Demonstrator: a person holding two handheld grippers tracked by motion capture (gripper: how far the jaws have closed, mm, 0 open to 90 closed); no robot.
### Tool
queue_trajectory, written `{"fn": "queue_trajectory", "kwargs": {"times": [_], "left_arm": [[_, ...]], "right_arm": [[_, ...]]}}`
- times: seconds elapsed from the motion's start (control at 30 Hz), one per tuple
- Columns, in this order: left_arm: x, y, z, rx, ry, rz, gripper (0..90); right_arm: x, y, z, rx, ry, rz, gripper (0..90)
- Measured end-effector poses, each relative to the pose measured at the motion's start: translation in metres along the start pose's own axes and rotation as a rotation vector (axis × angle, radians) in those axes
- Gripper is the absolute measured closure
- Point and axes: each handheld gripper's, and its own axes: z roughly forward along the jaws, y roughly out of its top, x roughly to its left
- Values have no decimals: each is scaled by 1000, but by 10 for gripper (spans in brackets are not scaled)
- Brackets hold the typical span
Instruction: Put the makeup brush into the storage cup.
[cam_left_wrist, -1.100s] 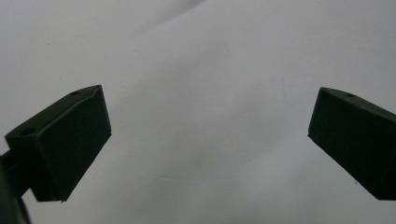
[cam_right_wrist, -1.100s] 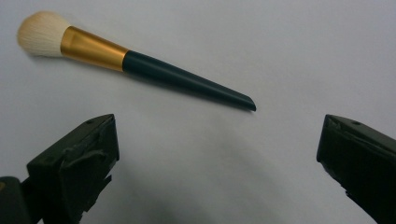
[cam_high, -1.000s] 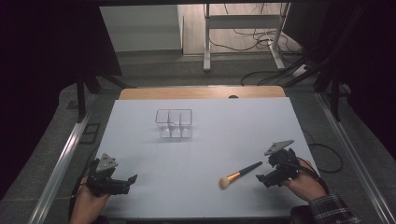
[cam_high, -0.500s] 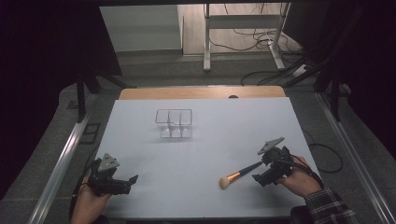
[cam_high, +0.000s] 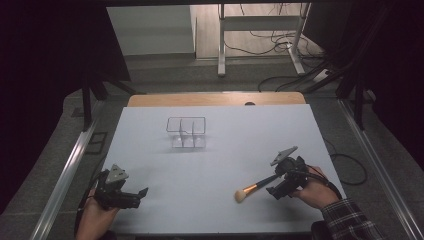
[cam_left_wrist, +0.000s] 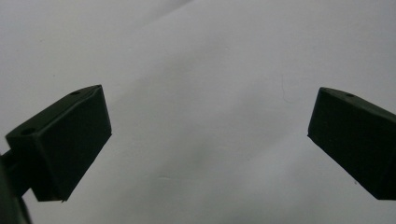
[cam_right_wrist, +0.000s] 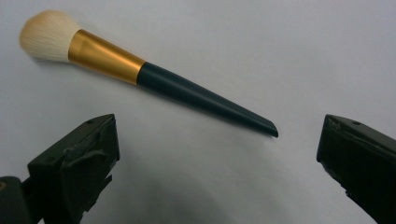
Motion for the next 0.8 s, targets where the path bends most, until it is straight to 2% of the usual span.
{"fn": "queue_trajectory", "kwargs": {"times": [0.3,0.57,0.8], "left_arm": [[0,0,1,4,-1,4,0],[-1,1,1,7,-4,11,0],[-2,1,2,9,-5,13,0]], "right_arm": [[6,9,5,5,21,-9,0],[10,19,9,11,21,-15,0],[15,28,13,17,33,-40,0]]}}
